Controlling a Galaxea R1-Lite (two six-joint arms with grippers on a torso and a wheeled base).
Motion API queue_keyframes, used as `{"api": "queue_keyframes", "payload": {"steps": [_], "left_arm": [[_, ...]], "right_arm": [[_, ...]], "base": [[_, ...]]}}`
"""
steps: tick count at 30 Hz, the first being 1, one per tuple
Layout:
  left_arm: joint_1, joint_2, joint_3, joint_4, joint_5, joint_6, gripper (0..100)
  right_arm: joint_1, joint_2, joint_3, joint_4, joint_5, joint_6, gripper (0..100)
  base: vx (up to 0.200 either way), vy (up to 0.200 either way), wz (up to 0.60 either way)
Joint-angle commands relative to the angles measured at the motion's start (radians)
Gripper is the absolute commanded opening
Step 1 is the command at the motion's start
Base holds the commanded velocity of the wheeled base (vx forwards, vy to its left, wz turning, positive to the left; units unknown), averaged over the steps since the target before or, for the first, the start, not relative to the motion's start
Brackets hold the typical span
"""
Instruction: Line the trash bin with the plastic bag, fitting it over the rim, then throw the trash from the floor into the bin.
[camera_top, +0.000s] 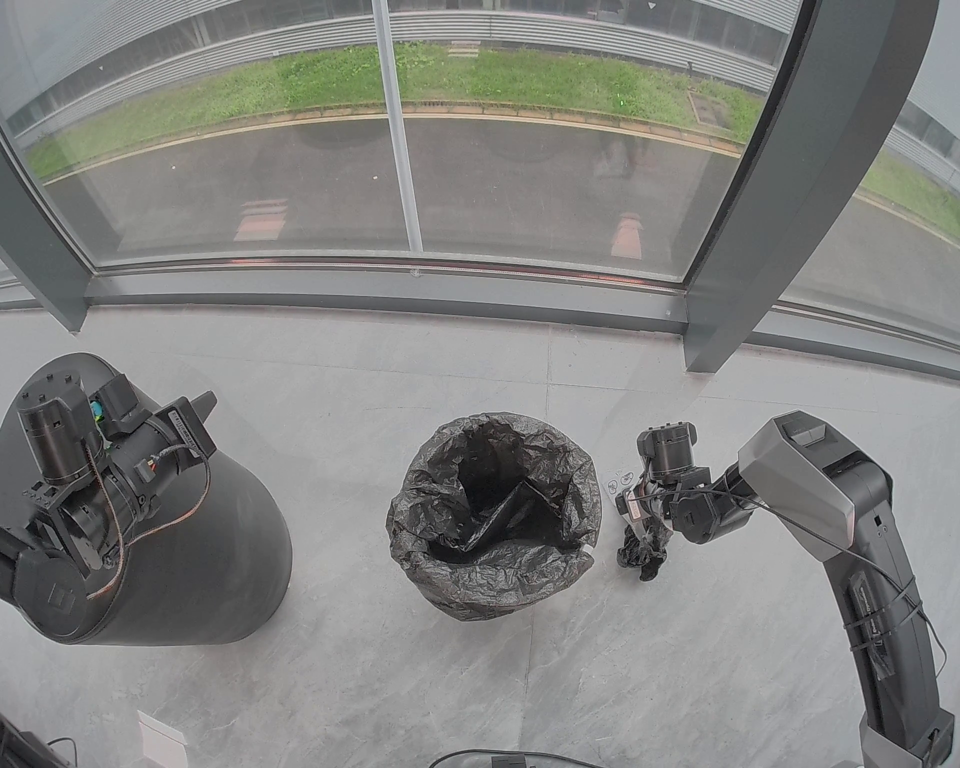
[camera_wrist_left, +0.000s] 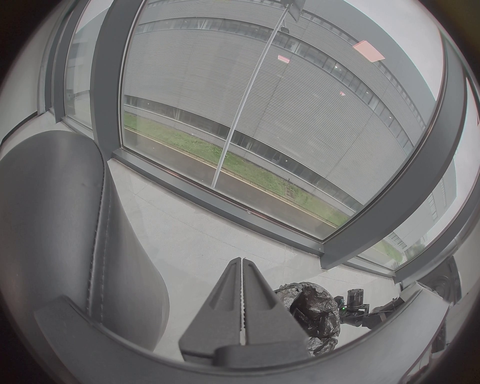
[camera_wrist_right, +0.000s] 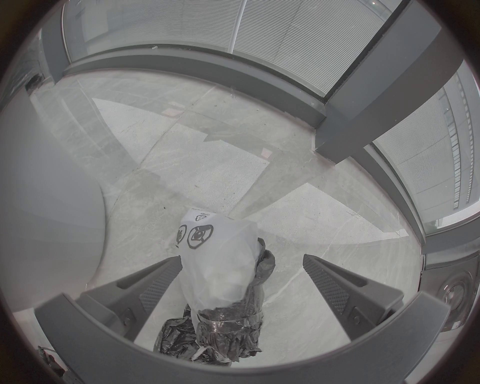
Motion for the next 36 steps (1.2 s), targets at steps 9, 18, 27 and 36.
{"api": "queue_keyframes", "payload": {"steps": [9, 18, 27, 36], "left_arm": [[0.0, 0.013, 0.003, -0.002, 0.0, -0.001, 0], [-0.001, 0.042, 0.005, -0.003, 0.0, -0.003, 0], [-0.001, 0.053, 0.003, -0.005, 0.0, -0.001, 0], [-0.001, 0.054, 0.003, -0.005, 0.0, -0.001, 0]], "right_arm": [[-0.023, 0.071, -0.253, 0.261, 0.063, 0.003, 100], [-0.055, 0.094, -0.317, 0.351, 0.115, 0.003, 100], [-0.063, 0.123, -0.348, 0.367, 0.121, 0.003, 100], [-0.054, 0.124, -0.36, 0.365, 0.121, 0.01, 0]], "base": [[0.0, 0.0, 0.0], [0.0, 0.0, 0.0], [0.0, 0.0, 0.0], [0.0, 0.0, 0.0]]}}
